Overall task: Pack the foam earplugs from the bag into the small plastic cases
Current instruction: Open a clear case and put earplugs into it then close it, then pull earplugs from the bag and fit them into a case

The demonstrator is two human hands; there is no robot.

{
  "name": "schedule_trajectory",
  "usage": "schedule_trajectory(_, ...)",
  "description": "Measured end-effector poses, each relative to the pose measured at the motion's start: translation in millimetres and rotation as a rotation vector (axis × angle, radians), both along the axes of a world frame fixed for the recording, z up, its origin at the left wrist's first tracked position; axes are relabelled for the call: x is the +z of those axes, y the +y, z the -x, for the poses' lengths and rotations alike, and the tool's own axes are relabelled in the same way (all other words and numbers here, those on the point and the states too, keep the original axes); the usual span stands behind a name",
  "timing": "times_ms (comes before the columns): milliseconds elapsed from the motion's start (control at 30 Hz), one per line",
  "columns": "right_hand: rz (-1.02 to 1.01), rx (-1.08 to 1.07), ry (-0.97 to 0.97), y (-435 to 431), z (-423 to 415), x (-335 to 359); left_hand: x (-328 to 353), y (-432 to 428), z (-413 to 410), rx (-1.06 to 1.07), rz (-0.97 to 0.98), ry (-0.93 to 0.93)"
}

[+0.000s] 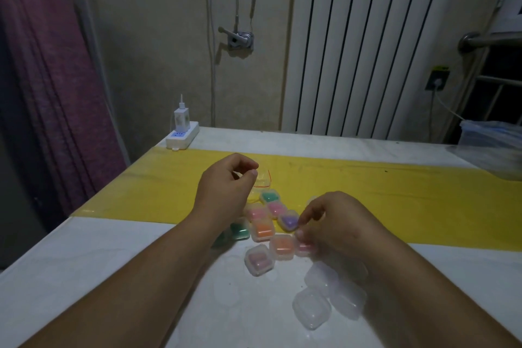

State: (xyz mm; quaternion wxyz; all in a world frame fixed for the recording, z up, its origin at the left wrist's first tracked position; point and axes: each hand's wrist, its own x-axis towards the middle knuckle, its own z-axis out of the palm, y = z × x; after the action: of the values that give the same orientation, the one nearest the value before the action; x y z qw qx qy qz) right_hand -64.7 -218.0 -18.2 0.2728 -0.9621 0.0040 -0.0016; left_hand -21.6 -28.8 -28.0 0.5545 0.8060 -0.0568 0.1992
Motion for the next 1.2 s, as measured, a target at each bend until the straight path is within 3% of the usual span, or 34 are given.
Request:
schedule_trajectory(67, -0.033, -0.034, -0.062, 1.4, -3.2, -3.3, -2.0, 4.0, -3.0, 0.043, -0.054, -0.024)
schedule_trajectory(200, -0.291, -0.078, -0.188, 5.8, -4.8, -7.6, -3.0, 16.7, -10.5, 0.069, -0.222, -0.023)
schedule_trajectory(300, -0.218, -0.045, -0.266, 10.4, -7.2, -4.8, -3.5, 27.2, -16.7, 0.115, -0.354, -0.1)
schedule_trajectory(467, -0.129, 0.062, -0.25, 20.9, -23.0, 4.3, -11.2, 34.1, -28.9, 0.146, -0.296, -0.047)
schedule_trajectory(633, -0.157, 0.087, -0.208, 36.0, -50.3, 8.1, -16.4, 31.8, -35.1, 0.103, -0.396, -0.022)
schedule_trajectory(867, -0.282, 0.02, -0.16, 60.3, -88.1, 8.2, -26.3, 42.7, -47.6, 0.356, -0.325, 0.08)
schedule_trajectory(1200, -0.085, 0.147, -0.056, 96.5, -112.1, -5.3, -35.2, 42.8, -50.8, 0.212, -0.414, 0.155)
